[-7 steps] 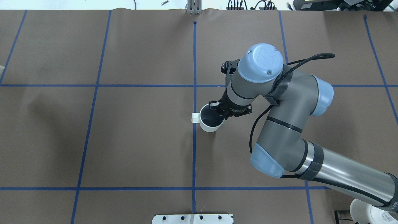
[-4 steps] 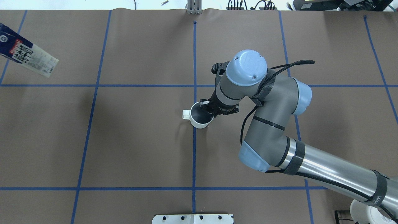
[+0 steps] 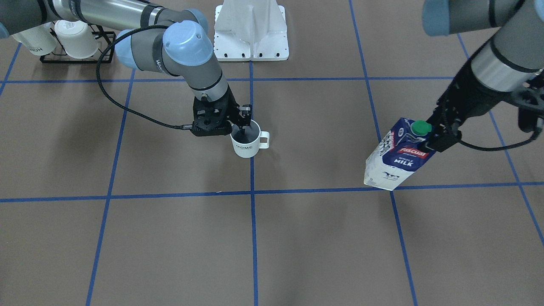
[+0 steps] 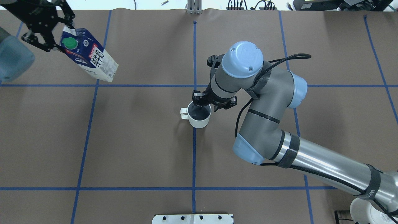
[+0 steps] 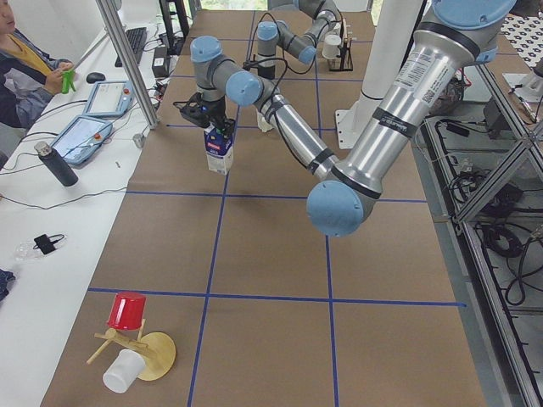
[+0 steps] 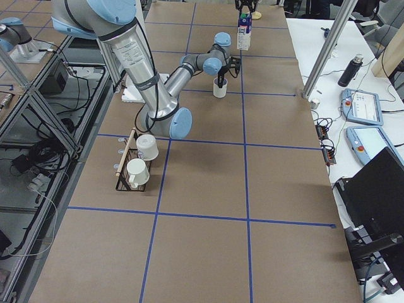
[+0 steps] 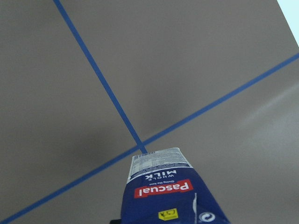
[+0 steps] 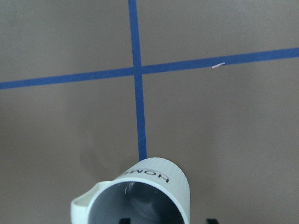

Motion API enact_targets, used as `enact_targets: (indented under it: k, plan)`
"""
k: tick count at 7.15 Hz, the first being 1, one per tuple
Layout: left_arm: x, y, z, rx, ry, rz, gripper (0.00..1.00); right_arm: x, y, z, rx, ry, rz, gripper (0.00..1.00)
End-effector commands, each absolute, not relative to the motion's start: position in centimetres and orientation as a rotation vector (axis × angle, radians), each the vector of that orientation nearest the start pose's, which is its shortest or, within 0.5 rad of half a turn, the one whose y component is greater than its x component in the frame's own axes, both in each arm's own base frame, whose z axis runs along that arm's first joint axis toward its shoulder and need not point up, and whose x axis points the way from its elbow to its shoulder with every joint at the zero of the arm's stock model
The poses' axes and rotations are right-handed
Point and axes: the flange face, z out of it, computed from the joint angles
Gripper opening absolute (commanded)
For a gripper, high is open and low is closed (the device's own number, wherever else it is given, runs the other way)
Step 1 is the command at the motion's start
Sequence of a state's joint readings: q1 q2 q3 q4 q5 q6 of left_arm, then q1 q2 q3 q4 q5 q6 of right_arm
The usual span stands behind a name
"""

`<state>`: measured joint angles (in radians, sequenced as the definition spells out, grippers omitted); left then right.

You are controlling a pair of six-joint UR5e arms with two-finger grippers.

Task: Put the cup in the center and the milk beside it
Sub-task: 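Release the mug and withdraw the right gripper while the left brings the carton in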

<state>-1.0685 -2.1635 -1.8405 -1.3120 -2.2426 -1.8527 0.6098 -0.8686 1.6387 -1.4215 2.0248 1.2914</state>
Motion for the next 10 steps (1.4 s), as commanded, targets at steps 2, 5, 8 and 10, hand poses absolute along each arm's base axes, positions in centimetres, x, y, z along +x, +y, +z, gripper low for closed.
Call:
enact_targets:
  k: [2,5,8,10]
  plan:
    - [37.3,-57.7,14.0,-0.412,0.763,-1.123,0.37,-37.2,-50.1,21.4,-0.052,-1.083,0.16,1.0]
    - [44.5,-60.1,12.2,-0.413,0.766,-1.146,0.37,-23.4,-51.9,32.5,-0.006,-1.028,0.149,1.0]
    - [45.9,-58.9,11.9,-0.425,0.759,-1.123,0.4,-17.3,-52.1,40.6,0.039,-0.924,0.071,1.0]
    - [46.0,-58.2,11.5,-0.438,0.759,-1.112,0.43,-17.8,-52.1,40.6,0.034,-0.918,0.066,1.0]
